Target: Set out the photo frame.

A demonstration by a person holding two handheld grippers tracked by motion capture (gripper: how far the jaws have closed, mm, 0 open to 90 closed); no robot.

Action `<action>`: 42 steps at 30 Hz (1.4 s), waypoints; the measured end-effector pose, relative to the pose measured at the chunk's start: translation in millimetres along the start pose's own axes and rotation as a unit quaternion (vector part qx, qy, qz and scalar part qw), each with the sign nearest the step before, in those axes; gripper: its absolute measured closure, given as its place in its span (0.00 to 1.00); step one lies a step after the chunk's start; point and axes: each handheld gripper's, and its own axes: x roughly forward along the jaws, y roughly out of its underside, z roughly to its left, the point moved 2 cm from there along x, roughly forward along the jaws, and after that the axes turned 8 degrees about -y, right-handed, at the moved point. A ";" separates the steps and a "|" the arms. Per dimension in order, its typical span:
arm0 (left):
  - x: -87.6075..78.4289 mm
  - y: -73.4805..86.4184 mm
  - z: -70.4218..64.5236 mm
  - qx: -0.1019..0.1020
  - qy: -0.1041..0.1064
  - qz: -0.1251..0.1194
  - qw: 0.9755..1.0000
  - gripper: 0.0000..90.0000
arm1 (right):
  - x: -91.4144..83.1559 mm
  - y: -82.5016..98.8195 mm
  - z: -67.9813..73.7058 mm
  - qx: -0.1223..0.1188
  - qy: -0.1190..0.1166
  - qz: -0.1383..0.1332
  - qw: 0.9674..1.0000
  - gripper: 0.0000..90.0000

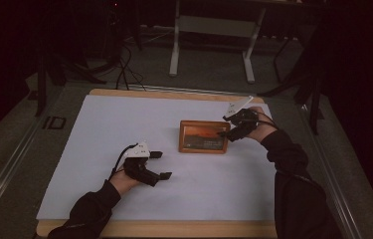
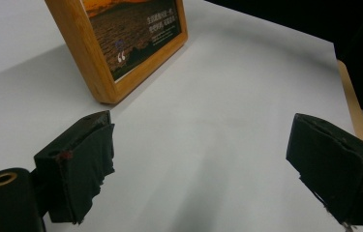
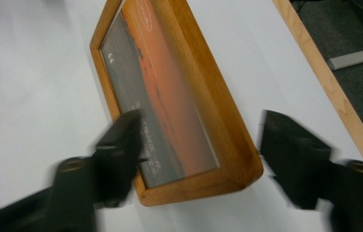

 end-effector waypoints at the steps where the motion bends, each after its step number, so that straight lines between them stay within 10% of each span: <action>1: 0.0 0.0 -0.4 0.000 0.000 0.000 1.000 0.10 | -0.9 1.5 1.1 0.004 0.000 -0.008 1.000 0.28; 9: 0.4 -0.4 -3.4 0.008 0.002 -0.001 1.000 0.10 | -13.0 11.8 15.0 0.026 0.010 -0.064 0.998 0.18; 23: 0.8 -1.2 -7.8 0.020 -0.002 -0.001 1.000 0.09 | -24.8 46.1 56.7 0.080 -0.004 -0.174 0.982 0.16; 42: 0.5 0.3 -10.3 0.027 -0.002 -0.002 1.000 0.09 | 7.2 78.9 107.1 0.114 -0.048 -0.194 0.973 0.16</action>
